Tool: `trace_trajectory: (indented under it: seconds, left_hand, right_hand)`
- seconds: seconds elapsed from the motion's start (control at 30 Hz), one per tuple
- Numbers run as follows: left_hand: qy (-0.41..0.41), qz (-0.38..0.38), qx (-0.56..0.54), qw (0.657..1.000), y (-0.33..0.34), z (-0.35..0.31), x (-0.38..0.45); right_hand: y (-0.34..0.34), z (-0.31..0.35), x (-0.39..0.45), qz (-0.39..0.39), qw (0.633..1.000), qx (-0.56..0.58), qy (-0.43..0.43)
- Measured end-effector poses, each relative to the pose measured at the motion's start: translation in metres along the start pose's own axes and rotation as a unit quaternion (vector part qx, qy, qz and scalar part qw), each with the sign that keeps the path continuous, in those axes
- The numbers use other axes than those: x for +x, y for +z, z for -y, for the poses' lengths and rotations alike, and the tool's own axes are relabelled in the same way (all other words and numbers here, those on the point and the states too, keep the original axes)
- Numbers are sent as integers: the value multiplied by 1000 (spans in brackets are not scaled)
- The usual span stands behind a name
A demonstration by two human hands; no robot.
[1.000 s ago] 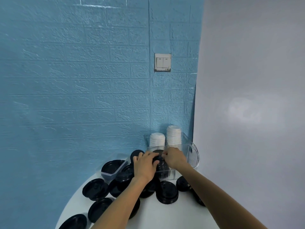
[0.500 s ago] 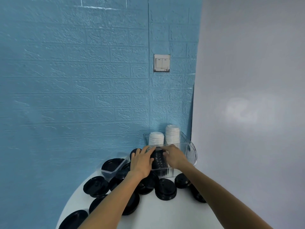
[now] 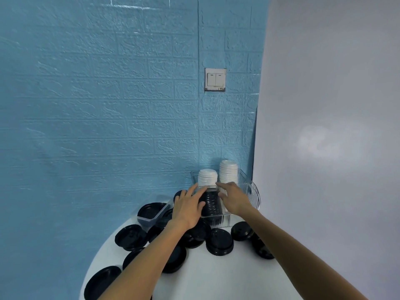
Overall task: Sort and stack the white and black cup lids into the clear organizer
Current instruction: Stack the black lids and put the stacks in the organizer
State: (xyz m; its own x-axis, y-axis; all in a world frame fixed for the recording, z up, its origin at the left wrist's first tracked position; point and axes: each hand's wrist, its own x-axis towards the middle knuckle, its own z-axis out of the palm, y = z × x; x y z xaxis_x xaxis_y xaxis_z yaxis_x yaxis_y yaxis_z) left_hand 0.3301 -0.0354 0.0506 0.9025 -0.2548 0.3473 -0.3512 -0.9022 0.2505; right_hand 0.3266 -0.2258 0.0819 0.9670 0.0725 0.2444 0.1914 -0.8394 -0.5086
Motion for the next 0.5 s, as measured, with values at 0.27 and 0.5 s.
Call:
trace_trajectory:
  seconds: [0.27,0.5]
  left_hand:
    - [5,-79,-85,993,-46,-14,-78]
    - [-33,-38,-82,995,-11,-4,-207]
  right_hand:
    - [-2,21,-81,-34,992,102,-67]
    - [72,7,-188,38,994,95,-50]
